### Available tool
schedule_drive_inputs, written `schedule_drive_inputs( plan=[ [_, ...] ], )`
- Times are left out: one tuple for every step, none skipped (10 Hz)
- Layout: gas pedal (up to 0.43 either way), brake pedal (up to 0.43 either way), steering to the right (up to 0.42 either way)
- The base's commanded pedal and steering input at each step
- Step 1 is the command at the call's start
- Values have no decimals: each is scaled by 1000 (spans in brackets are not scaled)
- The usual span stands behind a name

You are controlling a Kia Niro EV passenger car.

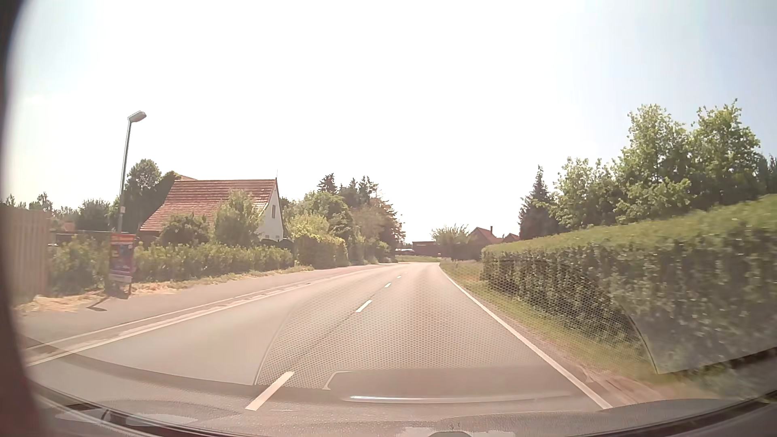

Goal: Follow the waypoints while adhering to traffic rules and regulations

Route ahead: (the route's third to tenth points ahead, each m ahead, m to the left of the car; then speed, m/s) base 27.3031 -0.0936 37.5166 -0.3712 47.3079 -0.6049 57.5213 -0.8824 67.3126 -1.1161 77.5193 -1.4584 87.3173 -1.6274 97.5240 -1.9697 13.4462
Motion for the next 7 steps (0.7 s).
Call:
schedule_drive_inputs(
  plan=[
    [157,0,-1],
    [157,0,1],
    [157,0,3],
    [157,0,5],
    [157,0,6],
    [157,0,7],
    [157,0,7]
  ],
)
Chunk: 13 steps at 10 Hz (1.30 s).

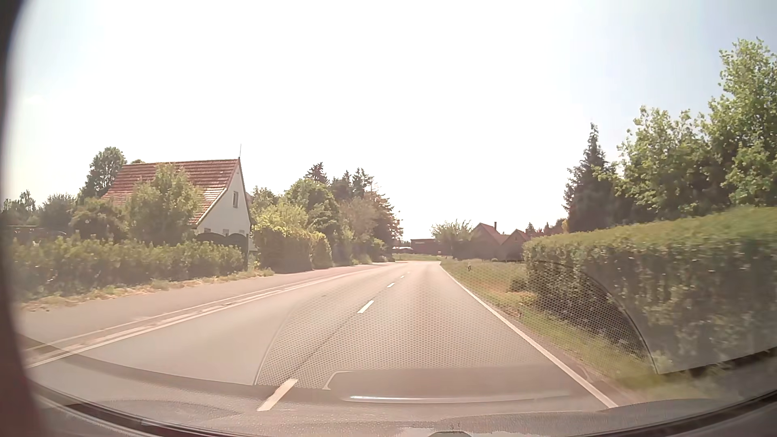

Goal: Follow the waypoints while adhering to traffic rules and regulations

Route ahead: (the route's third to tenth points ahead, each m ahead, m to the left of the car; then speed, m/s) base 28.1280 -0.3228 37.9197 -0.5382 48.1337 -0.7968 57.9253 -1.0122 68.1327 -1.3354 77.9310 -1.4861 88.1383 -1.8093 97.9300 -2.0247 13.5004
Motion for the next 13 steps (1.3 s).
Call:
schedule_drive_inputs(
  plan=[
    [157,0,7],
    [157,0,7],
    [157,0,7],
    [150,0,6],
    [150,0,6],
    [138,0,5],
    [110,0,4],
    [98,0,5],
    [98,0,4],
    [98,0,4],
    [98,0,4],
    [110,0,4],
    [110,0,4]
  ],
)
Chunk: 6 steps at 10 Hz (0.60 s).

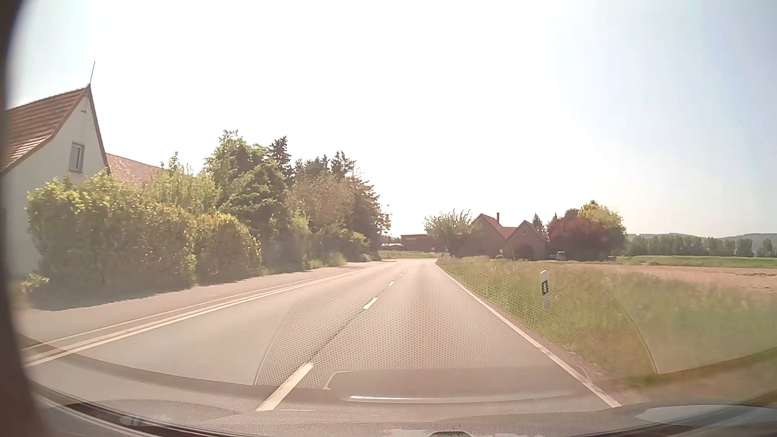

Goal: Follow the waypoints while adhering to traffic rules and regulations

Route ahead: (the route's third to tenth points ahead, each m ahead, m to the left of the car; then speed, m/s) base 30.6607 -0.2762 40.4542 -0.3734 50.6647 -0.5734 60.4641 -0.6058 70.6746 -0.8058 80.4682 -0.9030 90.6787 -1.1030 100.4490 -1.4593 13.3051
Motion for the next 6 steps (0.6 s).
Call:
schedule_drive_inputs(
  plan=[
    [118,0,4],
    [130,0,4],
    [150,0,4],
    [150,0,4],
    [157,0,4],
    [157,0,4]
  ],
)
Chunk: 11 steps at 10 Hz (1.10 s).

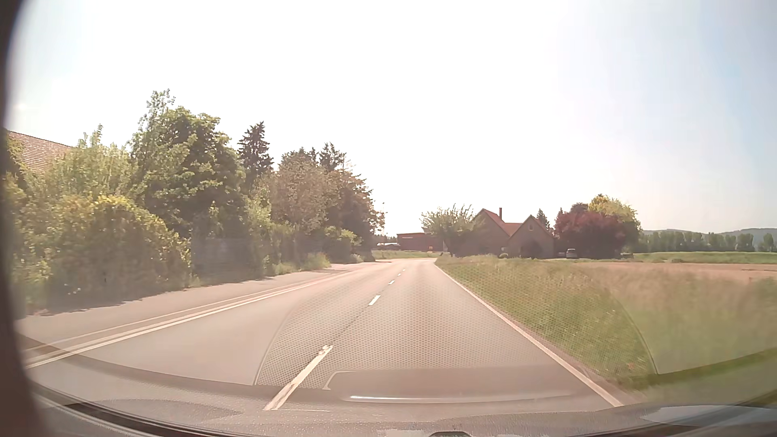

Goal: Follow the waypoints while adhering to traffic rules and regulations

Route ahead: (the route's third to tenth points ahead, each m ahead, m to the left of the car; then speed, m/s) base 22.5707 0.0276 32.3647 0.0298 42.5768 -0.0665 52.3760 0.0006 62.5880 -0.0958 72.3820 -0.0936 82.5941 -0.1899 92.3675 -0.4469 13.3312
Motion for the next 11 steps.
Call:
schedule_drive_inputs(
  plan=[
    [157,0,4],
    [157,0,4],
    [157,0,4],
    [157,0,5],
    [157,0,4],
    [157,0,4],
    [169,0,4],
    [169,0,4],
    [169,0,3],
    [169,0,2],
    [169,0,1]
  ],
)
